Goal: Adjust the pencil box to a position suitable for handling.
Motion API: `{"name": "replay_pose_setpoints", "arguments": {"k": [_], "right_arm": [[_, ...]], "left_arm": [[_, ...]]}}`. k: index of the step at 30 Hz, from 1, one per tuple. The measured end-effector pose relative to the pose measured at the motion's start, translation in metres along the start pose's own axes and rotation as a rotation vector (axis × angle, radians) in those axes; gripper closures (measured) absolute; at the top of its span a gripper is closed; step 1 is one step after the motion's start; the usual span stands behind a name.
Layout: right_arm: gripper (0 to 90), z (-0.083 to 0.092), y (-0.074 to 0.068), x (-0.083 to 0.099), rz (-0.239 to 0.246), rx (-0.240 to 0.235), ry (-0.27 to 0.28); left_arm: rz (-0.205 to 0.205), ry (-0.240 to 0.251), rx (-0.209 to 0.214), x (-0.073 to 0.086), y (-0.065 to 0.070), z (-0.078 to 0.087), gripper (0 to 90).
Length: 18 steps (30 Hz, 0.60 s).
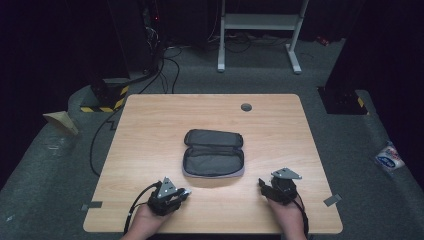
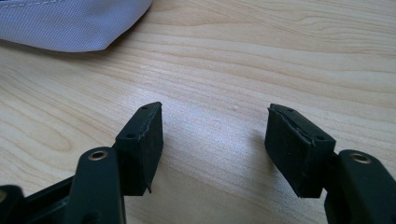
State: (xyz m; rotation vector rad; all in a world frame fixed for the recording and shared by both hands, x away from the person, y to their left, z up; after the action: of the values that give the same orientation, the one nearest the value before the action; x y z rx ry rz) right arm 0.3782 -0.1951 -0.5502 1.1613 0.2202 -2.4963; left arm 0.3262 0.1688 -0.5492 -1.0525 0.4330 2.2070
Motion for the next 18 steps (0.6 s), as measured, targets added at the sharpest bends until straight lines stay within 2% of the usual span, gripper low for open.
{"name": "replay_pose_setpoints", "arguments": {"k": [3, 5, 10, 15, 16, 18], "right_arm": [[36.9, 0.0000, 0.0001, 0.0000, 0.001, 0.000, 0.000], [36.9, 0.0002, -0.0001, 0.0002, 0.000, 0.001, 0.000], [36.9, 0.0002, -0.0001, 0.0003, 0.001, 0.000, 0.000], [36.9, 0.0002, -0.0002, 0.0003, 0.002, 0.000, 0.000], [36.9, 0.0001, -0.0003, 0.0001, 0.001, 0.000, 0.000], [36.9, 0.0000, -0.0004, 0.0001, 0.001, 0.000, 0.000]], "left_arm": [[0.010, 0.001, -0.017, 0.0011, -0.0046, 0.0016, 72.1], [0.024, 0.005, -0.019, 0.0027, -0.0074, 0.0042, 67.8], [-0.011, 0.001, -0.037, 0.0063, -0.0055, 0.0065, 62.8], [-0.012, 0.015, -0.037, 0.0053, -0.0036, 0.0038, 62.9], [-0.018, 0.025, -0.030, 0.0051, -0.0023, 0.0026, 66.4], [-0.022, 0.028, -0.029, 0.0051, -0.0023, 0.0023, 67.7]]}}
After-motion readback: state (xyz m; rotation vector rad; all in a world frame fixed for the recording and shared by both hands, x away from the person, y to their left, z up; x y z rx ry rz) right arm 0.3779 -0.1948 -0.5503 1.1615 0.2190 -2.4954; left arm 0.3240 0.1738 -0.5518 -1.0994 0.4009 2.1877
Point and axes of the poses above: each handheld gripper's, and its own axes: z roughly backward along the jaws, x roughly out of its underside, y roughly to its right, the point moved 4 cm from there along -z, roughly forward along the jaws, and after that the axes turned 3 degrees about y, right-handed, at the moved point
